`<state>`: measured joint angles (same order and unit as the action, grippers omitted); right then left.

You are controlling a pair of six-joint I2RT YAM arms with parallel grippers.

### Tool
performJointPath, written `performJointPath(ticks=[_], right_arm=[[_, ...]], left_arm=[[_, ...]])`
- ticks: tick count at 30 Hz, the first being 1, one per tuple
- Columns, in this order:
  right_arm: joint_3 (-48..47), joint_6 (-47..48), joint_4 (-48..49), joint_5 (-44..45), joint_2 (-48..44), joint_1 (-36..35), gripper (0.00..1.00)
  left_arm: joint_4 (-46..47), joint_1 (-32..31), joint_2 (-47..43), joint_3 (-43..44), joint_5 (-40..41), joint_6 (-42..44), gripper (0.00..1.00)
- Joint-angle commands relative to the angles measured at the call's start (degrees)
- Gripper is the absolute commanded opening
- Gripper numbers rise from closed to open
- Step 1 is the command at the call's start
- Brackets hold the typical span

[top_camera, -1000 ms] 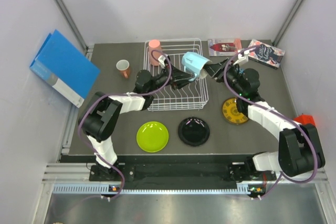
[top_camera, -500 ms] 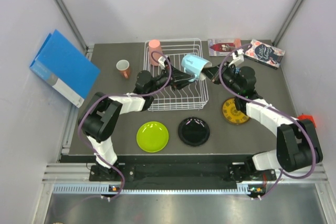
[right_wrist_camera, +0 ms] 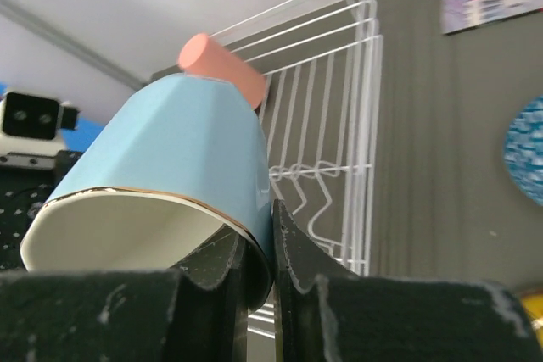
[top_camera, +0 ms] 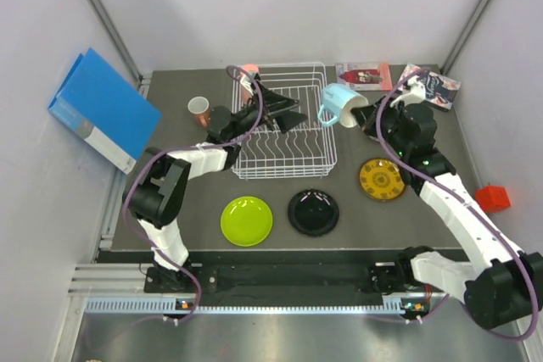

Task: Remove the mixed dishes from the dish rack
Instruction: Pick up the cup from the dish rack, then place the cup at the center of the board.

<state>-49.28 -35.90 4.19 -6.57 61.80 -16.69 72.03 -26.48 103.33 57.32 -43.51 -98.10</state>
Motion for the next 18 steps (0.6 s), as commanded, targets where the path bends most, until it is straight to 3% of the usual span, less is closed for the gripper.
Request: performJointPath(ticks=[1, 3, 6, 8, 9, 10, 12, 14, 18], right_arm=[[-7.3, 0.2, -7.8, 15.5, -4.2, 0.1, 0.00], [-10.6, -0.9, -12.8, 23.7, -2.9, 0.4, 0.00], [-15.0, -3.4, -21.5, 28.5, 0.5, 3.9, 0.00], [-17.3, -5.8, -25.1, 28.5, 2.4, 8.3, 0.00], [-17.9, -6.4, -25.7, 28.5, 2.8, 9.6, 0.00], [-18.5, -7.2, -26.2, 29.1, 3.1, 11.4, 0.00], [-20.2, -8.0, -27.6, 30.9, 4.2, 12.7, 0.00], [-23.0, -9.9, -30.9, 29.0, 7.1, 16.2, 0.00], [-26.6, -12.8, -33.9, 25.6, 12.3, 22.6, 0.00]], left_arm=[[3.8, 4.1, -2.4, 0.2, 2.5, 5.5, 0.99], [-0.5, 5.5, -2.4, -1.1, 4.0, 6.3, 0.99], [-8.0, 7.1, -4.6, -3.2, 5.1, 11.8, 0.99], [-22.0, 7.1, -9.3, -3.9, 6.9, 22.1, 0.99], [-27.8, 6.9, -11.4, -3.7, 10.9, 26.6, 0.99], [-41.1, 6.4, -15.5, -3.3, 13.5, 36.0, 0.99], [-51.5, 5.0, -18.6, -1.2, 19.9, 47.3, 0.99], [-61.2, 3.8, -21.8, 0.0, 28.7, 52.0, 0.99], [-71.8, 0.7, -27.2, 0.6, 46.0, 58.3, 0.99]])
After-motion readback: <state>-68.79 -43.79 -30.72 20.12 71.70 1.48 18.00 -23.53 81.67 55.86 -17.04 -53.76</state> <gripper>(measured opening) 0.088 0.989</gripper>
